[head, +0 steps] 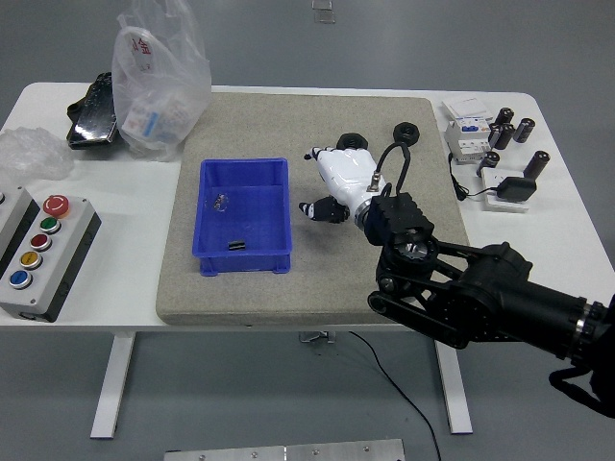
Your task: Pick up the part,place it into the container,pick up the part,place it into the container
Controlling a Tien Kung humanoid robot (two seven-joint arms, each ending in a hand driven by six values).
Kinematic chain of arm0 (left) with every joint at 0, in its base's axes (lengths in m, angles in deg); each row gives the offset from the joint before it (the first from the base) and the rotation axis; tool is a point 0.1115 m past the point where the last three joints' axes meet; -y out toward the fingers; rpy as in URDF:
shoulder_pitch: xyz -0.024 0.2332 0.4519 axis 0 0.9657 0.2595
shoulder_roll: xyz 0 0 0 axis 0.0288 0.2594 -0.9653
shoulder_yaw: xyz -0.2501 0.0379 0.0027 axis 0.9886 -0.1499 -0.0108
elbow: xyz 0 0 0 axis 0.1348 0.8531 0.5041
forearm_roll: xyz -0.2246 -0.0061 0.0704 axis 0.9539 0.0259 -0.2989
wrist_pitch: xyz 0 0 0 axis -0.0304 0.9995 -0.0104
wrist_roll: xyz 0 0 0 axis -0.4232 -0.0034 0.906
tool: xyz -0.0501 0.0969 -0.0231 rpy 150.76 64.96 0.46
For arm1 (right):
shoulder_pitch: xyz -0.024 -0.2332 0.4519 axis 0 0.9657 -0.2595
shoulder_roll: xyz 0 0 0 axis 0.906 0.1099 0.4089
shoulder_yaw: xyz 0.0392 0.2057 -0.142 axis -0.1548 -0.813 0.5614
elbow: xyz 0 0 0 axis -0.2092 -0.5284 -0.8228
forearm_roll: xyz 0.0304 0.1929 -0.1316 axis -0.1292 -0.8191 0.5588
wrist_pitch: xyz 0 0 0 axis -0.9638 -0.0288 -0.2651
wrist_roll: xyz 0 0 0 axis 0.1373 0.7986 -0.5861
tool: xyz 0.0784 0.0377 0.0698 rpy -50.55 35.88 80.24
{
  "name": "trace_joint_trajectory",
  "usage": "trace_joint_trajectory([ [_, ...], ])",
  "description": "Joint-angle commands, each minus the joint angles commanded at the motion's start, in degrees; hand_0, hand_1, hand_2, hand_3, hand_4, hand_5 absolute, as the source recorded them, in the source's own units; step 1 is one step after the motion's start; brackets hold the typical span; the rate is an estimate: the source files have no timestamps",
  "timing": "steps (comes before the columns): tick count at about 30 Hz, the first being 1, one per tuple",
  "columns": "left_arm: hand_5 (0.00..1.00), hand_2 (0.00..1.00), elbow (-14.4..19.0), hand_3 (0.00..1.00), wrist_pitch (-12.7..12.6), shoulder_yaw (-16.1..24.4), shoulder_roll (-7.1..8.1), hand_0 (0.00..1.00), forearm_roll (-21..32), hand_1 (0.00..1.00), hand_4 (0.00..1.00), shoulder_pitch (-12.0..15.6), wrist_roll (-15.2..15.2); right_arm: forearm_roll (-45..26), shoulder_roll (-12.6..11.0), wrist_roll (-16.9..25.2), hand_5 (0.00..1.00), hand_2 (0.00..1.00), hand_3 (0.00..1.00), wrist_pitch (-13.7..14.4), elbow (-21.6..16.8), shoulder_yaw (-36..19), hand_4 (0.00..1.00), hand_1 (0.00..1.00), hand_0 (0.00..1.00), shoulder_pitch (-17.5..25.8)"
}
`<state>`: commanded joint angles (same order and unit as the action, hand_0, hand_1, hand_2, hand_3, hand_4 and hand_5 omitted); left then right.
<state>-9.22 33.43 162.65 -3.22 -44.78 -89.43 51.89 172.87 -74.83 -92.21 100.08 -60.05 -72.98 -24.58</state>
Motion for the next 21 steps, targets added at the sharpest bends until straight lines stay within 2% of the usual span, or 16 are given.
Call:
trace_joint_trajectory([
  [1,0.338,0.563,0.0,0.628,0.0,0.05,0.01,0.643,-0.04,0.573,0.73,0.0,-0.02,0.52,0.2,-0.16,0.324,0.837,0.858,-0.6,0.49,0.14,0.843,0.577,0.237,-0.15],
  [6,0.338,0.563,0.0,0.628,0.01,0.22,0.04,0.643,-0.26,0.573,0.73,-0.04,-0.12,2.66,1.26,-1.21,0.324,0.837,0.858,-4.52,3.97,0.7,0.843,0.577,0.237,-1.18],
  [7,0.339,0.563,0.0,0.628,0.01,0.2,0.06,0.643,-0.25,0.573,0.731,-0.07,-0.14,2.6,1.5,-1.37,0.411,0.889,0.914,-5.38,4.88,0.94,0.898,0.64,0.284,-1.39],
  [9,0.339,0.563,0.0,0.628,0.02,0.19,0.1,0.643,-0.26,0.573,0.731,-0.11,-0.16,2.29,1.81,-1.46,0.411,0.889,0.914,-6.17,6.04,1.35,0.898,0.64,0.284,-1.57],
  [12,0.339,0.563,0.0,0.628,0.02,0.12,0.17,0.643,-0.23,0.573,0.731,-0.19,-0.15,1.12,2.36,-1.35,0.411,0.889,0.914,-6.89,8.13,2.16,0.898,0.64,0.284,-1.69],
  [13,0.339,0.563,0.0,0.628,0.02,0.1,0.2,0.643,-0.25,0.571,0.73,-0.21,-0.16,0.65,2.53,-1.2,0.342,0.853,0.901,-6.91,8.76,2.37,0.851,0.643,0.285,-1.69],
  [18,0.339,0.563,0.0,0.628,0.05,-0.03,0.34,0.643,-0.25,0.571,0.73,-0.33,-0.15,-2.01,3.12,0.16,0.342,0.853,0.901,-6.01,11.29,2.85,0.851,0.643,0.285,-1.53],
  [19,0.339,0.563,0.0,0.628,0.05,-0.05,0.36,0.643,-0.25,0.572,0.73,-0.34,-0.15,-2.33,3.19,0.41,0.273,0.702,0.71,-5.66,11.53,2.82,0.531,0.573,0.262,-1.46],
  [21,0.339,0.563,0.0,0.628,0.06,-0.11,0.38,0.643,-0.21,0.572,0.73,-0.36,-0.15,-2.97,3.37,1.09,0.273,0.702,0.71,-4.25,11.93,2.76,0.531,0.573,0.262,-1.24],
])
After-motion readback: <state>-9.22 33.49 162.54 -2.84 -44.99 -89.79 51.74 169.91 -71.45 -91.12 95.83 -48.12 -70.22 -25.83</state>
